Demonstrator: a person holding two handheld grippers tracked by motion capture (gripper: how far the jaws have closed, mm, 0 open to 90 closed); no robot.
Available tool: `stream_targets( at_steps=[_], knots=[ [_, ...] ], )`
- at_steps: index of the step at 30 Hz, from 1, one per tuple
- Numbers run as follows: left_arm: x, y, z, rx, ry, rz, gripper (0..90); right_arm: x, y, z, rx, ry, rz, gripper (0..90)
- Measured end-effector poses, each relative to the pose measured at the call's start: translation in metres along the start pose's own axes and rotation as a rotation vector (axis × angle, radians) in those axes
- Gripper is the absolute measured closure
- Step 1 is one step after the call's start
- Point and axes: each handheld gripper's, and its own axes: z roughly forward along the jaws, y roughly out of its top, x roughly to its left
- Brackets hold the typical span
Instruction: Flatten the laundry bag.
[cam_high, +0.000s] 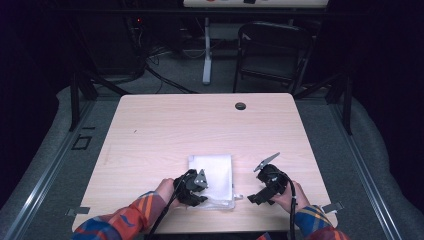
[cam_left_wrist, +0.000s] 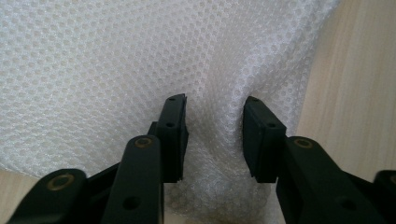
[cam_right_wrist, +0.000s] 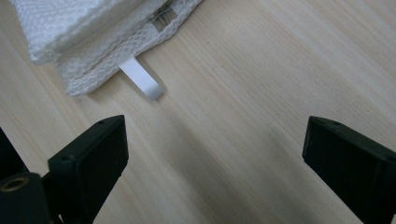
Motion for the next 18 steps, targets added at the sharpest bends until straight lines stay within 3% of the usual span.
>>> stream_targets(
  at_steps=[10,18],
  knots=[
    [0.0042,-0.0001,0.0007,-0.021,-0.021,-0.033,78.7,0.0029,0.0019,-0.0007,-0.006,-0.009,-0.017,9.8],
    [0.007,-0.0004,-0.003,-0.043,-0.03,-0.058,80.4,0.0081,0.0044,-0.0008,-0.032,-0.003,-0.027,12.3]
  ],
)
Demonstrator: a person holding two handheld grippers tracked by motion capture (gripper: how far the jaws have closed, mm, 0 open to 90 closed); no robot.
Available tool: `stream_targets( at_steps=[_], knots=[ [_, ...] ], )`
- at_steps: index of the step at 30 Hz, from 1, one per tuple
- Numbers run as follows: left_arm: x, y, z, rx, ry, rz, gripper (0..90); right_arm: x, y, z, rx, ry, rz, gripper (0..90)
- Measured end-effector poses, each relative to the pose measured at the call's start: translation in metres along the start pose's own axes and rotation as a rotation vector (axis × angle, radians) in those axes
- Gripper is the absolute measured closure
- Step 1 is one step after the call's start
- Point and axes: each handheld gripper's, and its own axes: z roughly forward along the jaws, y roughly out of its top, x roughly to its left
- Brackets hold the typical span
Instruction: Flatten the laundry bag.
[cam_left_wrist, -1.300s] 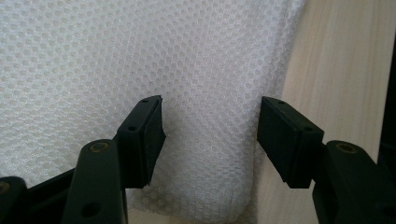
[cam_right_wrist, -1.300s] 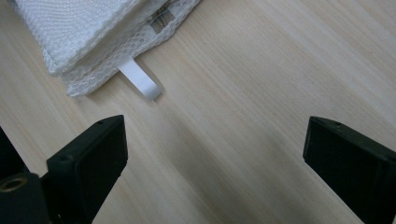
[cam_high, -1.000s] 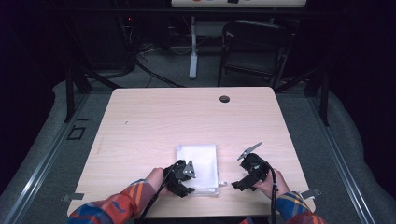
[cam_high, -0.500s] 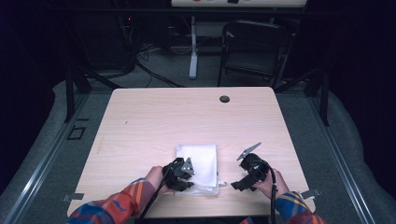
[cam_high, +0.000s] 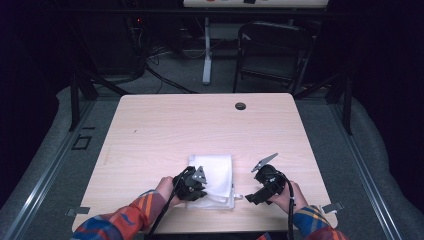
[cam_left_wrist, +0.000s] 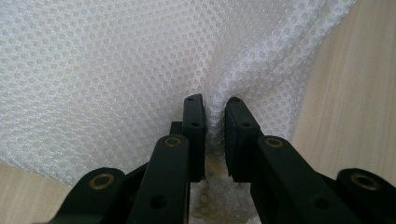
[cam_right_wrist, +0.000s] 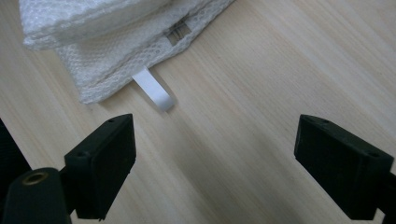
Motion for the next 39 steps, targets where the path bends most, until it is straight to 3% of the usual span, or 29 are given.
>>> stream_targets(
  at_steps=[8,10,12,14,15,17,18,28,35,39],
  knots=[
    [0.002,0.0,-0.004,-0.03,-0.014,-0.026,80.3,0.011,0.007,0.002,-0.01,0.008,-0.037,21.8],
    [0.003,0.001,-0.005,-0.036,-0.017,-0.03,79.9,0.016,0.009,0.004,-0.02,0.015,-0.049,31.9],
    [0.003,0.001,-0.006,-0.043,-0.018,-0.033,79.9,0.017,0.01,0.004,-0.017,0.022,-0.058,34.2],
    [0.003,0.001,-0.007,-0.049,-0.018,-0.035,79.5,0.021,0.012,0.006,-0.029,0.028,-0.061,42.3],
    [0.003,0.001,-0.008,-0.052,-0.019,-0.036,79.5,0.021,0.012,0.006,-0.029,0.028,-0.061,42.3],
    [0.003,0.002,-0.009,-0.057,-0.019,-0.038,79.5,0.026,0.014,0.009,-0.039,0.041,-0.068,52.8],
    [0.003,0.002,-0.01,-0.061,-0.017,-0.039,79.5,0.026,0.014,0.009,-0.039,0.041,-0.068,52.8],
    [0.003,0.003,-0.014,-0.09,-0.014,-0.043,79.5,0.044,0.024,0.019,-0.08,0.048,-0.144,82.3],
    [0.003,0.002,-0.014,-0.088,-0.018,-0.051,79.6,0.051,0.028,0.026,-0.121,0.038,-0.178,89.0],
    [0.004,0.002,-0.014,-0.089,-0.023,-0.06,79.5,0.053,0.029,0.033,-0.108,0.033,-0.182,90.0]
  ],
)
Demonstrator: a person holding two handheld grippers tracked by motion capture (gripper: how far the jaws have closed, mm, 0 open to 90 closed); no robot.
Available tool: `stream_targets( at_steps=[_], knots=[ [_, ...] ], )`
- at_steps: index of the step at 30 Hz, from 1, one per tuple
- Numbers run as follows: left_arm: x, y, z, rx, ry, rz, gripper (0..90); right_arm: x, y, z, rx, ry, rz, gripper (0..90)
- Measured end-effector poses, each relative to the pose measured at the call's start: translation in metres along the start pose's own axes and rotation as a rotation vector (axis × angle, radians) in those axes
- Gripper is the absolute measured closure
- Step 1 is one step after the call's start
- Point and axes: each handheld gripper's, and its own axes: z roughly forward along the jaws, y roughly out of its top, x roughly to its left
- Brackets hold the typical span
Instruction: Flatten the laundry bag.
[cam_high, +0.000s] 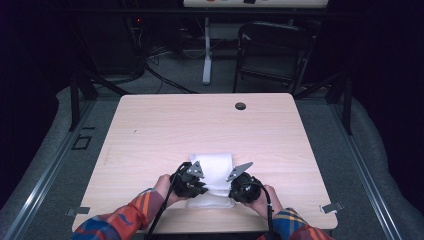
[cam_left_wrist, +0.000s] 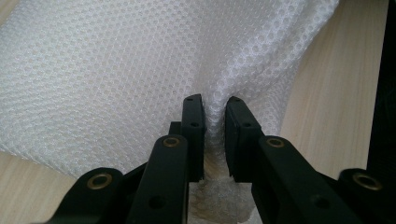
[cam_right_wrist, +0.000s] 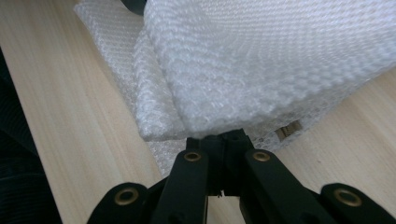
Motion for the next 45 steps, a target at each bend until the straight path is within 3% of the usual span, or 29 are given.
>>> stream_targets(
  at_steps=[5,12,17,21,24,40,45],
  knots=[
    [0.001,0.0,0.0,0.003,0.002,-0.009,79.5,-0.001,-0.001,0.01,0.003,-0.006,0.015,90.0],
    [0.002,0.0,-0.001,0.006,0.005,-0.019,79.6,0.002,-0.001,0.015,-0.003,0.001,-0.01,90.0],
    [0.004,0.0,-0.003,-0.02,0.003,-0.032,79.1,-0.002,-0.004,0.014,-0.011,0.025,-0.029,90.0],
    [0.005,0.0,-0.003,-0.014,0.01,-0.035,79.0,0.0,-0.003,0.014,-0.008,0.016,-0.046,90.0],
    [0.006,0.001,-0.005,-0.02,0.007,-0.036,79.0,-0.001,-0.004,0.015,-0.013,0.023,-0.035,90.0],
    [0.019,0.008,-0.022,-0.07,0.041,-0.121,79.1,-0.001,-0.004,0.015,-0.015,0.031,-0.038,90.0],
    [0.024,0.011,-0.026,-0.083,0.048,-0.127,79.3,-0.002,-0.004,0.014,-0.01,0.027,-0.042,90.0]
  ],
)
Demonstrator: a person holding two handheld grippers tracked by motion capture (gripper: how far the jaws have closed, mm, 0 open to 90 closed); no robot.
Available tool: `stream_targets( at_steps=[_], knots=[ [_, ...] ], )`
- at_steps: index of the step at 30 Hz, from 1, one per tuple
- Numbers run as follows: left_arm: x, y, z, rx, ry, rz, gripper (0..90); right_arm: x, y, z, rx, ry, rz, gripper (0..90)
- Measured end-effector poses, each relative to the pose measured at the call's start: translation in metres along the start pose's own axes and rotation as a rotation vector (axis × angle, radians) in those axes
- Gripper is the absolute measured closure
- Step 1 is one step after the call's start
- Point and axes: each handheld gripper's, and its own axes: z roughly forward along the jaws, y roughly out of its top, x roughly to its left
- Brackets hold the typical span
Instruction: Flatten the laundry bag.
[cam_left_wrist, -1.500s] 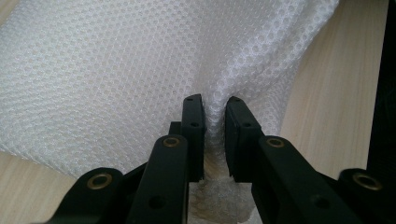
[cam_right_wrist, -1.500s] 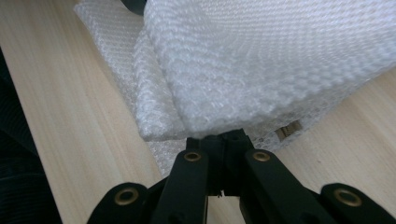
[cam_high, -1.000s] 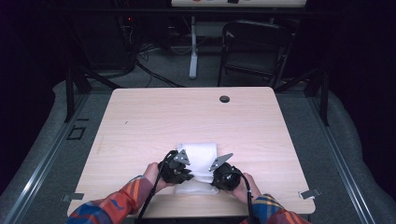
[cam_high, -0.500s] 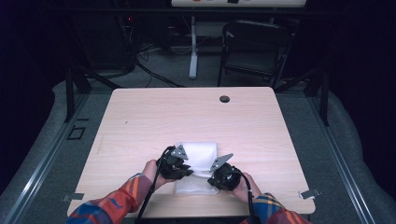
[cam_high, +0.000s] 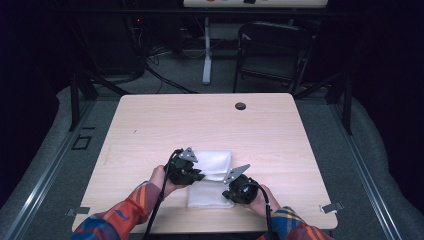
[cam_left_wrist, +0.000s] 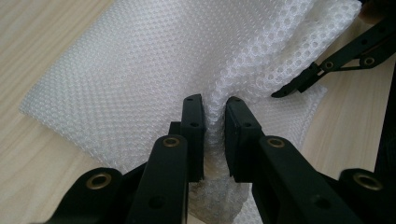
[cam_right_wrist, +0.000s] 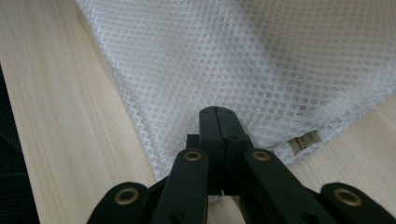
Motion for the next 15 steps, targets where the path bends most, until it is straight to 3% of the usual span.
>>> stream_targets(
  at_steps=[13,15],
  knots=[
    [0.01,0.015,0.001,-0.028,0.032,-0.004,79.3,0.001,0.001,0.0,0.005,-0.006,-0.005,90.0],
    [0.01,0.018,0.002,-0.024,0.055,-0.002,79.3,0.002,0.0,0.001,-0.006,-0.004,0.01,90.0]
  ],
)
